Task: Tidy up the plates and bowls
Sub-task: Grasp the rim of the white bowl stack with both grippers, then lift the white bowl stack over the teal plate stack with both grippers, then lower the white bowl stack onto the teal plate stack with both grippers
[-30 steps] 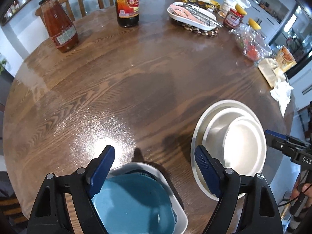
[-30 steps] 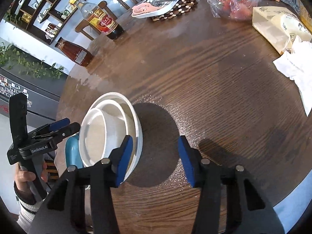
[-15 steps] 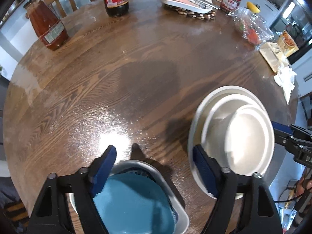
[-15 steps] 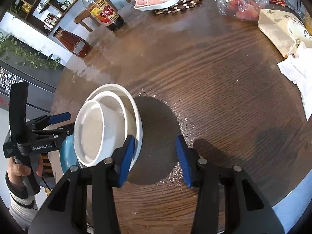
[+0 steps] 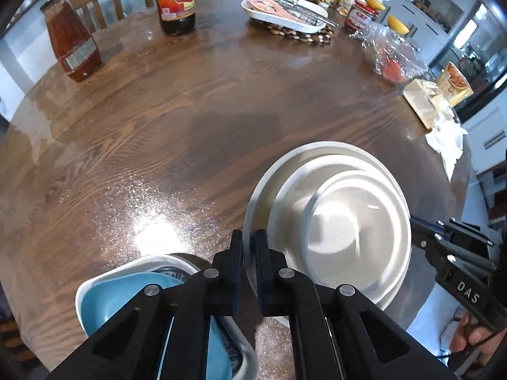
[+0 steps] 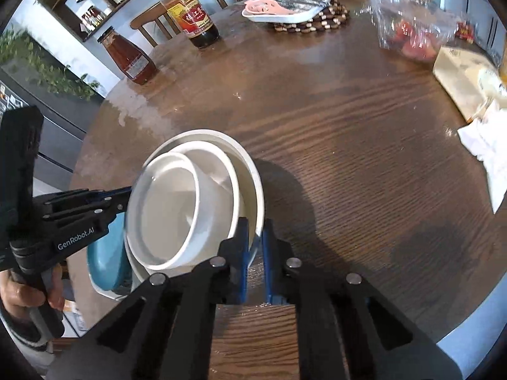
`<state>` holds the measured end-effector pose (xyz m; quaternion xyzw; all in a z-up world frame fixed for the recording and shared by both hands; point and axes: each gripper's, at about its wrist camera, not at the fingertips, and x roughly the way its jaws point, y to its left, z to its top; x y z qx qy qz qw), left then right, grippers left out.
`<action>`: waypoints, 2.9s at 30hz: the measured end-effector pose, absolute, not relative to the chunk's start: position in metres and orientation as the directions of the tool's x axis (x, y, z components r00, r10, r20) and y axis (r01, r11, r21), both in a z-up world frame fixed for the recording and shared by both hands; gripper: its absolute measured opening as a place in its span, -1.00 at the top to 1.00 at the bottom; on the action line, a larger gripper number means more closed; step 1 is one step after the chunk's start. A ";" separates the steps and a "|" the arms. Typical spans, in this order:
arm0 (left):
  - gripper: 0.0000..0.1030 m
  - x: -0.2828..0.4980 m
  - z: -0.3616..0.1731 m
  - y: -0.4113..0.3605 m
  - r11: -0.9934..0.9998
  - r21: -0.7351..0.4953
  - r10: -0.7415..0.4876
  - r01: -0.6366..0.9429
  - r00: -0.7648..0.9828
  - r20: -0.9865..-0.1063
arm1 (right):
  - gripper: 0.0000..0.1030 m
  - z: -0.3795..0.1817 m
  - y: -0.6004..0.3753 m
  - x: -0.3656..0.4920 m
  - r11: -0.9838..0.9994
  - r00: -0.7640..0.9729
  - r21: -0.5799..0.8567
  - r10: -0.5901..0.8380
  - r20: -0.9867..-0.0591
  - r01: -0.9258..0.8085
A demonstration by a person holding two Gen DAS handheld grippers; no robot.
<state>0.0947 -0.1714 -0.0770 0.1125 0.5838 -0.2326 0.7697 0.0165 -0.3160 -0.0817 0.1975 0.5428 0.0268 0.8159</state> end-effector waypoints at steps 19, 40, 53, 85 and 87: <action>0.94 0.084 -0.080 -0.161 0.898 -0.133 -0.262 0.419 0.268 -0.927 | 0.78 -0.071 -0.301 0.010 0.955 0.445 0.255 0.165 -0.880 0.151; 0.93 0.077 -0.058 -0.147 0.919 -0.115 -0.257 0.378 0.350 -0.901 | 0.78 -0.049 -0.290 0.009 0.962 0.487 0.253 0.171 -0.856 0.107; 0.92 0.078 -0.040 -0.109 0.949 -0.111 -0.229 0.296 0.402 -0.886 | 0.78 -0.030 -0.261 0.023 0.965 0.505 0.261 0.220 -0.834 0.010; 0.92 0.045 -0.039 -0.001 0.999 -0.050 -0.053 0.017 0.420 -0.906 | 0.78 -0.037 -0.164 0.044 0.903 0.369 0.332 0.417 -0.831 -0.273; 0.92 0.045 -0.040 -0.002 0.999 -0.050 -0.053 0.018 0.415 -0.908 | 0.78 -0.039 -0.166 0.045 0.902 0.362 0.336 0.419 -0.833 -0.271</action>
